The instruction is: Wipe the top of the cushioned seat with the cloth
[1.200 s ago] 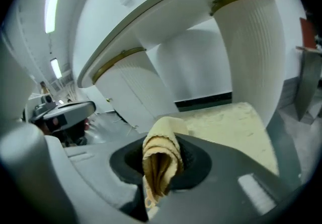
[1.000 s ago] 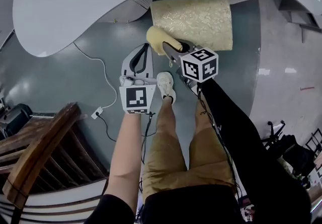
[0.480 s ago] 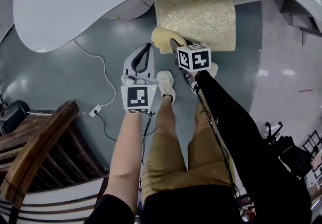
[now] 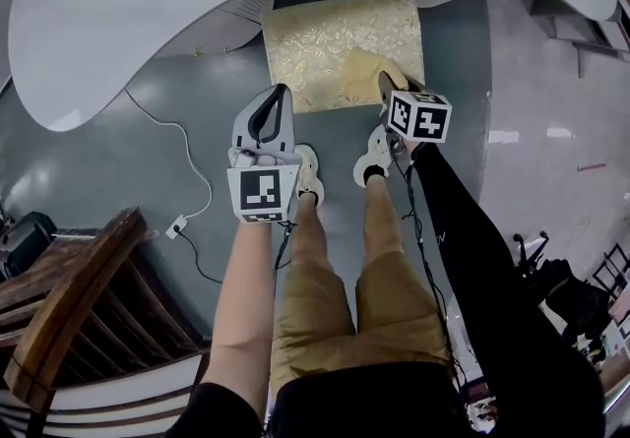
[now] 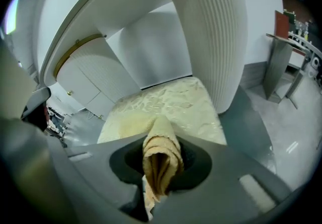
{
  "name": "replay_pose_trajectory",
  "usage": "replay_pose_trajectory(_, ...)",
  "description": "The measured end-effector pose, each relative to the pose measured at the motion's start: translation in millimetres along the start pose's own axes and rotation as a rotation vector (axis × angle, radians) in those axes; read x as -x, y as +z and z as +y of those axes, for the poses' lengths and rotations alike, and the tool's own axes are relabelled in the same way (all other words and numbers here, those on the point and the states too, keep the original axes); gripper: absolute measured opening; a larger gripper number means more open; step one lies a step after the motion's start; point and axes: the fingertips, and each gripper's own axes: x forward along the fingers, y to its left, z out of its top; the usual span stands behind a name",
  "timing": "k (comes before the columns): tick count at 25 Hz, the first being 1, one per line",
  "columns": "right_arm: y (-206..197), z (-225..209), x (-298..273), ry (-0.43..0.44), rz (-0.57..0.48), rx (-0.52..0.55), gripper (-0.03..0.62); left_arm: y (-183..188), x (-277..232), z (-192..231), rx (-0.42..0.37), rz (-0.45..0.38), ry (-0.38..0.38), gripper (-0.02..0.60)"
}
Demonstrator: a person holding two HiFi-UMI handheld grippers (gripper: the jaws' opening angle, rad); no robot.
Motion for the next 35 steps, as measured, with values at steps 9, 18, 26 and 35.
replay_pose_trajectory(9, 18, -112, 41, -0.149, -0.027, 0.038, 0.06, 24, -34, -61, 0.001, -0.011, -0.012, 0.008)
replay_pose_trajectory(18, 20, -173, 83, -0.363, -0.06, 0.052, 0.06, 31, -37, -79, -0.036, -0.017, -0.059, 0.008)
replay_pose_trajectory(26, 12, -135, 99, -0.352, -0.131, 0.059, 0.06, 26, 1, -43, -0.021, -0.042, -0.03, 0.008)
replay_pose_trajectory(35, -6, 3, 79, -0.171, -0.206, 0.106, 0.06, 9, 58, 2, -0.037, -0.071, -0.025, 0.008)
